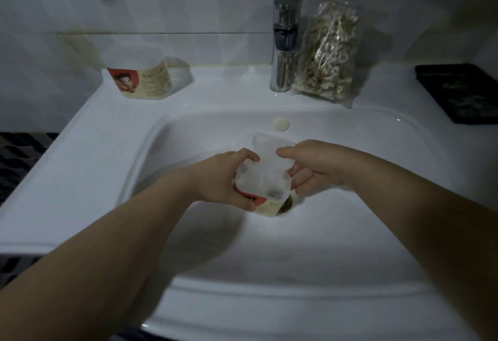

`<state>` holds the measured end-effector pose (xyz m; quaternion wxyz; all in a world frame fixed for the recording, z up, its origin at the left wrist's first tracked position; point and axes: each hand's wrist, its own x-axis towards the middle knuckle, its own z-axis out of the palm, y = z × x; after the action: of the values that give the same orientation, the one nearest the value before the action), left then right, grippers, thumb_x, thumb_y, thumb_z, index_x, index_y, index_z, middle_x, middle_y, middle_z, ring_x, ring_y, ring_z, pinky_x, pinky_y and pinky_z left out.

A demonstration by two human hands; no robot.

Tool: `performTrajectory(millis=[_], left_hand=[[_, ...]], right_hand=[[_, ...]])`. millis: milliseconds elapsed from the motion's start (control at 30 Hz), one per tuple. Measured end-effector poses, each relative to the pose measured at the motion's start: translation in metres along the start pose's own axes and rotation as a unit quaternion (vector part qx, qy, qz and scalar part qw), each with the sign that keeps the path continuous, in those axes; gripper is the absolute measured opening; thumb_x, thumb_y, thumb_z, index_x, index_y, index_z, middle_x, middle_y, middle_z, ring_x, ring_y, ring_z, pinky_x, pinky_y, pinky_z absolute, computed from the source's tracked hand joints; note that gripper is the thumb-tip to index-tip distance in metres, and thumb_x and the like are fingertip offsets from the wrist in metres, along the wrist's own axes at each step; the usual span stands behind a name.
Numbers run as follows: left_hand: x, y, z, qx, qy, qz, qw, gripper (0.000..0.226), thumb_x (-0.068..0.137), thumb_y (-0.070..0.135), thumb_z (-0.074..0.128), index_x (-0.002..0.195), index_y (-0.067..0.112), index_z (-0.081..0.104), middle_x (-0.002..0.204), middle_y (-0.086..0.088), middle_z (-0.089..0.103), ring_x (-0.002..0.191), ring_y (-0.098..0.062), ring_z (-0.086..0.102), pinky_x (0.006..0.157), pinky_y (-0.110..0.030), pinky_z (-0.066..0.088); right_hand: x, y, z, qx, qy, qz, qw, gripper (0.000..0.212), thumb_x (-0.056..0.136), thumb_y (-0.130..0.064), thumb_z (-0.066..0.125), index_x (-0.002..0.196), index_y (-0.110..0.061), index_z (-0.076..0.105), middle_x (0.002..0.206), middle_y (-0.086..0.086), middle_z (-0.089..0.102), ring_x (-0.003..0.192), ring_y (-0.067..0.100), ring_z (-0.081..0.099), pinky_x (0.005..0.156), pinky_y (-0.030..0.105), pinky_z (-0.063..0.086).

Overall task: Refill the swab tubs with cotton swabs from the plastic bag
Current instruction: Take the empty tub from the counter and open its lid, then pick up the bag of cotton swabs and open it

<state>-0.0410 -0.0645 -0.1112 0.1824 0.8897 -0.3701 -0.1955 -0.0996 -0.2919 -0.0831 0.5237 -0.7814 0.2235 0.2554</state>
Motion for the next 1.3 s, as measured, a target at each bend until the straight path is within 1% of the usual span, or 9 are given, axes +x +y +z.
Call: performTrajectory(millis=[133,300,400,600,767,833,967,1133,1300], left_hand=[[-0.003,0.001,-0.006,-0.045,0.029,-0.014,0.998,0.101,0.066,0.068,0.081,0.150,0.036,0.033,0.129,0.008,0.048,0.107,-0.008,0.058,0.090,-0.023,0.046],[-0.007,0.005,-0.008,-0.066,0.052,-0.009,0.996,0.103,0.071,0.071,0.075,0.156,0.037,0.027,0.133,0.006,0.046,0.108,-0.011,0.060,0.094,-0.027,0.049],[-0.006,0.009,-0.007,-0.056,0.090,-0.012,0.994,0.093,0.080,0.071,0.066,0.157,0.038,0.026,0.142,0.005,0.043,0.121,-0.014,0.055,0.103,-0.033,0.047],[-0.005,0.022,-0.013,0.008,0.167,0.031,0.985,0.073,0.093,0.060,0.056,0.156,0.035,0.028,0.150,0.006,0.041,0.129,-0.015,0.049,0.106,-0.040,0.046],[0.009,0.046,-0.020,-0.001,0.217,0.096,0.971,0.064,0.096,0.046,0.060,0.154,0.030,0.037,0.147,0.008,0.043,0.128,-0.012,0.049,0.106,-0.029,0.044],[0.020,0.058,-0.023,-0.024,0.231,0.111,0.966,0.064,0.096,0.042,0.062,0.154,0.029,0.038,0.147,0.008,0.042,0.128,-0.010,0.048,0.107,-0.028,0.043],[0.049,0.081,-0.030,-0.071,0.242,0.140,0.957,0.071,0.093,0.034,0.067,0.156,0.025,0.034,0.152,0.004,0.035,0.139,-0.010,0.037,0.111,-0.038,0.044],[0.085,0.102,-0.043,-0.130,0.272,0.150,0.942,0.079,0.088,0.037,0.067,0.157,0.032,0.028,0.152,0.020,0.028,0.147,-0.017,0.029,0.110,-0.049,0.045],[0.100,0.118,-0.048,-0.156,0.279,0.179,0.931,0.070,0.089,0.023,0.070,0.150,0.031,0.037,0.142,0.013,0.047,0.134,-0.008,0.043,0.101,-0.046,0.053]], right_hand=[[-0.003,0.001,-0.005,-0.057,0.041,0.006,0.998,0.064,0.093,-0.064,0.055,0.127,-0.010,0.057,0.106,0.010,0.074,0.087,0.027,0.077,0.077,0.045,0.064],[-0.012,-0.006,-0.011,-0.113,0.130,-0.002,0.985,0.063,0.086,-0.072,0.049,0.102,-0.014,0.068,0.097,0.008,0.076,0.086,0.033,0.075,0.084,0.051,0.061],[-0.025,-0.013,-0.018,-0.170,0.226,-0.084,0.956,0.060,0.094,-0.065,0.046,0.090,-0.010,0.069,0.089,0.010,0.074,0.079,0.033,0.072,0.076,0.041,0.061],[-0.039,-0.015,-0.036,-0.149,0.387,-0.204,0.887,0.054,0.095,-0.057,0.056,0.068,-0.011,0.062,0.067,0.005,0.065,0.071,0.022,0.061,0.056,0.028,0.038],[-0.035,-0.013,-0.053,-0.067,0.461,-0.287,0.837,0.028,0.094,-0.049,0.063,0.079,-0.025,0.060,0.085,-0.004,0.062,0.082,0.021,0.059,0.070,0.030,0.041],[-0.027,-0.012,-0.060,-0.042,0.461,-0.296,0.835,0.025,0.092,-0.045,0.067,0.103,-0.022,0.064,0.108,-0.002,0.055,0.096,0.022,0.059,0.084,0.033,0.048],[-0.021,-0.013,-0.067,-0.004,0.409,-0.321,0.854,0.054,0.090,-0.034,0.072,0.139,-0.026,0.052,0.137,0.001,0.052,0.126,0.022,0.052,0.103,0.037,0.046],[-0.015,-0.017,-0.072,0.147,0.276,-0.342,0.886,0.058,0.085,-0.027,0.077,0.124,-0.060,0.049,0.123,-0.018,0.065,0.112,0.011,0.066,0.092,0.045,0.059],[-0.005,-0.019,-0.079,0.243,0.229,-0.321,0.886,0.066,0.086,-0.022,0.074,0.143,-0.037,0.045,0.127,-0.006,0.067,0.107,0.023,0.070,0.082,0.049,0.061]])
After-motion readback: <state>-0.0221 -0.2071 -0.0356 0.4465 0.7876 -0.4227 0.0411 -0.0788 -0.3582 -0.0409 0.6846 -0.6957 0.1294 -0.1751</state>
